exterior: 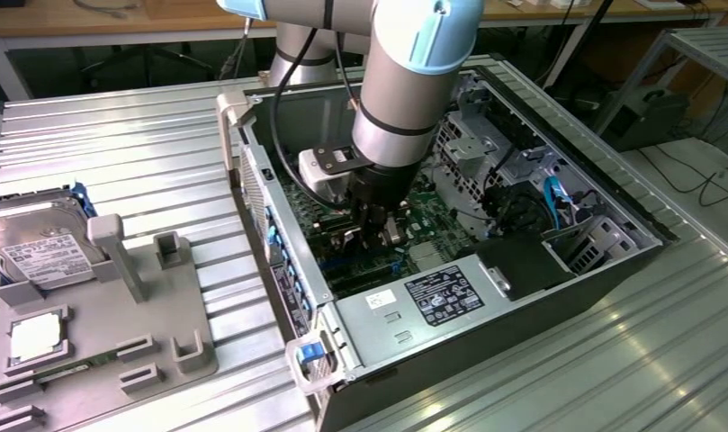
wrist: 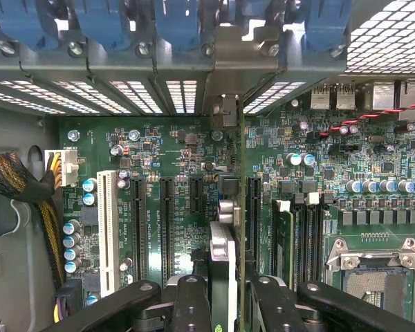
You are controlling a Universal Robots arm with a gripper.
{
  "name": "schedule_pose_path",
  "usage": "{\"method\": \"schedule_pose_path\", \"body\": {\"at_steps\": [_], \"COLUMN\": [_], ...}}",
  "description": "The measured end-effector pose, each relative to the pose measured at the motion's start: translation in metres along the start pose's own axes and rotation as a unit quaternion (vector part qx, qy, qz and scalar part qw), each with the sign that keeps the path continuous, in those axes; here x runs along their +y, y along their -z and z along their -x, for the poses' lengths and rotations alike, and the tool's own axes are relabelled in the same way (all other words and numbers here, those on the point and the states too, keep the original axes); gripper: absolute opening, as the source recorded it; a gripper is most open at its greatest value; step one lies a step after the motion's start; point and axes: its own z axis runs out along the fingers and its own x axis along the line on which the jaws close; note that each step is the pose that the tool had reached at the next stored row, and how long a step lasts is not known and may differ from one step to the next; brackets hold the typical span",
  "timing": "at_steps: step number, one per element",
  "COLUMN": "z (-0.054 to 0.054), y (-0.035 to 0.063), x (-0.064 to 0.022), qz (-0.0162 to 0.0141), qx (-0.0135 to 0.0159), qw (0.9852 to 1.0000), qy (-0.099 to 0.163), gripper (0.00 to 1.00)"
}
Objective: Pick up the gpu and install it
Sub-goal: 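Insert the gpu into the slot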
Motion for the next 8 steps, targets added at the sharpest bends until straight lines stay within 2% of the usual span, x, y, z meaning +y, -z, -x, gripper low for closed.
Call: {"method": "schedule_pose_path", "body": {"at_steps": [8], "z": [0.0], "y": [0.0], "x": [0.0], "qz": [0.0], "qx": [0.0], "qw": [1.0], "qy": [0.0], "gripper": [0.28]}}
